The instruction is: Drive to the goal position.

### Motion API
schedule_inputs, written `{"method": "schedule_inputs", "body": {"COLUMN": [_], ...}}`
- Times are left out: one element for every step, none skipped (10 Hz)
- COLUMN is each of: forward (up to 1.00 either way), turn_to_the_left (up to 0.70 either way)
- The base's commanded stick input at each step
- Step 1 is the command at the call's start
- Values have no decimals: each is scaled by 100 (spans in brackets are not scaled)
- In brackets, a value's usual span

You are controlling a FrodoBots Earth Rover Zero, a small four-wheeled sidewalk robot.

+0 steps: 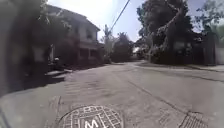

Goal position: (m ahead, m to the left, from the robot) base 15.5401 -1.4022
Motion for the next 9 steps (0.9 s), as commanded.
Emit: {"method": "schedule_inputs", "body": {"forward": [100,100,100,100,100,100,100,100,100], "turn_to_the_left": [9,-11,-31,-31,-31,-31,-31,-31,-31]}}
